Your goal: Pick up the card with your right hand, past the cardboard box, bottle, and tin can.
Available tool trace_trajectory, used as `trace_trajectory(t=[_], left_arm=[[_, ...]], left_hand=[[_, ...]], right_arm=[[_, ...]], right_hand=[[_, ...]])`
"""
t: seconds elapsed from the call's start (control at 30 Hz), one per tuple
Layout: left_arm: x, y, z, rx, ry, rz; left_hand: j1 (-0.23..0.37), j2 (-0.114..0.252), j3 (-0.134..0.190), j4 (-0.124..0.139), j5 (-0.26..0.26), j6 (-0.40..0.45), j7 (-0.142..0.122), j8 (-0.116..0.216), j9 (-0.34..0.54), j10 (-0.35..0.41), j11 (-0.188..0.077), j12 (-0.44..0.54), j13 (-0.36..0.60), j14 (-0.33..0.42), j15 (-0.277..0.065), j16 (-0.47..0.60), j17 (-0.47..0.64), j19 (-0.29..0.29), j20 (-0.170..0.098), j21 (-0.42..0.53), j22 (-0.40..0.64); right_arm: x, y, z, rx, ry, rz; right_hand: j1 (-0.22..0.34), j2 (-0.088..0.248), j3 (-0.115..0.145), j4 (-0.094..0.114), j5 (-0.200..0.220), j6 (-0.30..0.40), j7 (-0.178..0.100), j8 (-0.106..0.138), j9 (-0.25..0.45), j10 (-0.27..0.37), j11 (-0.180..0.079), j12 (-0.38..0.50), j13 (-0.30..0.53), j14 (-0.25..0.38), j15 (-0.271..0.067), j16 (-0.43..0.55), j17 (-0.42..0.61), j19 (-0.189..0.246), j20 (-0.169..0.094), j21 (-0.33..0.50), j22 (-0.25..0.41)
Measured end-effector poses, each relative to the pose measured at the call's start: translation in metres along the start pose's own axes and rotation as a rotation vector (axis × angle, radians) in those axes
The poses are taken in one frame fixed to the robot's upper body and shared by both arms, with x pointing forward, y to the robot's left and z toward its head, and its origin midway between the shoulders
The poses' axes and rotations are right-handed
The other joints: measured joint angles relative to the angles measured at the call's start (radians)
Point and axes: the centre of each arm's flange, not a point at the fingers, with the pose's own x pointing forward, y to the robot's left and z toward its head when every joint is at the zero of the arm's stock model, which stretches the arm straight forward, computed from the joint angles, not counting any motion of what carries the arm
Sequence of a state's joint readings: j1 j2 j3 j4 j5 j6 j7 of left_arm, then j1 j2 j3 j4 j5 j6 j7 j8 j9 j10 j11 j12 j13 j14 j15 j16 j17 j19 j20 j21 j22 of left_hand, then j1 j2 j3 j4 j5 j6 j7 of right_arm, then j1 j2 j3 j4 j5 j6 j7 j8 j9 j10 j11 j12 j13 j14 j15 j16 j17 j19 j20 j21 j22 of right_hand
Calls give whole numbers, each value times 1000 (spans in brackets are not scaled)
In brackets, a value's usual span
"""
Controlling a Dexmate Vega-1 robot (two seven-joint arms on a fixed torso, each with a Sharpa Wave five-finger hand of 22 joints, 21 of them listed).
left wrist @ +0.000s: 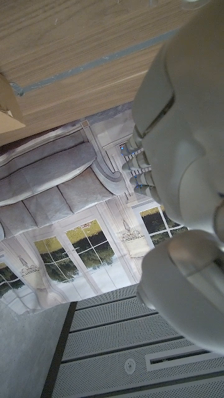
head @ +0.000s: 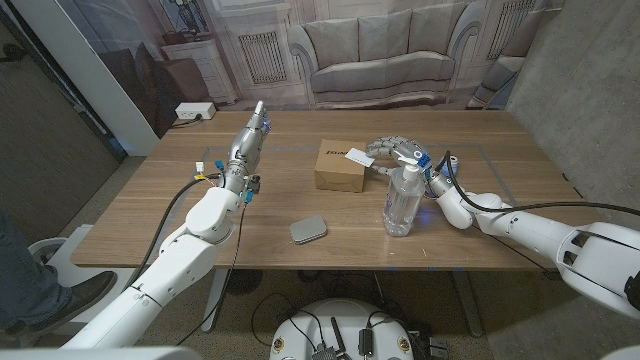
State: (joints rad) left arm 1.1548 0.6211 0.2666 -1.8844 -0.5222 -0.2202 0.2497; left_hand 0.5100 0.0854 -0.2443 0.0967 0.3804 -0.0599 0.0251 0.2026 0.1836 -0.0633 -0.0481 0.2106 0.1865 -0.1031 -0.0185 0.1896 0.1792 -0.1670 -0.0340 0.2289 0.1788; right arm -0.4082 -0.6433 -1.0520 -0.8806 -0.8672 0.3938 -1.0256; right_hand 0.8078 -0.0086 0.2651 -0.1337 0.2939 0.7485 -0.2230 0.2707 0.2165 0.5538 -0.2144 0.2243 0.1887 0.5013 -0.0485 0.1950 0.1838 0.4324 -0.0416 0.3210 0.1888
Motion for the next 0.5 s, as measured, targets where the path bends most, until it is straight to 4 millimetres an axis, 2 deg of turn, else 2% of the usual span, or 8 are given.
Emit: trace_trajectory(t=[0.5], left_arm=[[3, -1, -7, -11, 14, -5]], left_hand=[[4, 4, 0, 0, 0, 0, 0, 0, 0, 0, 0, 0, 0, 0, 0, 0, 0, 0, 0, -4, 0]], right_arm=[[-1, -3, 2, 5, 0, -27]], right_hand=[[29, 29, 0, 0, -8, 72, -2, 34, 19, 11, 0, 0, -3, 16, -1, 0, 5, 15, -4, -7, 0]])
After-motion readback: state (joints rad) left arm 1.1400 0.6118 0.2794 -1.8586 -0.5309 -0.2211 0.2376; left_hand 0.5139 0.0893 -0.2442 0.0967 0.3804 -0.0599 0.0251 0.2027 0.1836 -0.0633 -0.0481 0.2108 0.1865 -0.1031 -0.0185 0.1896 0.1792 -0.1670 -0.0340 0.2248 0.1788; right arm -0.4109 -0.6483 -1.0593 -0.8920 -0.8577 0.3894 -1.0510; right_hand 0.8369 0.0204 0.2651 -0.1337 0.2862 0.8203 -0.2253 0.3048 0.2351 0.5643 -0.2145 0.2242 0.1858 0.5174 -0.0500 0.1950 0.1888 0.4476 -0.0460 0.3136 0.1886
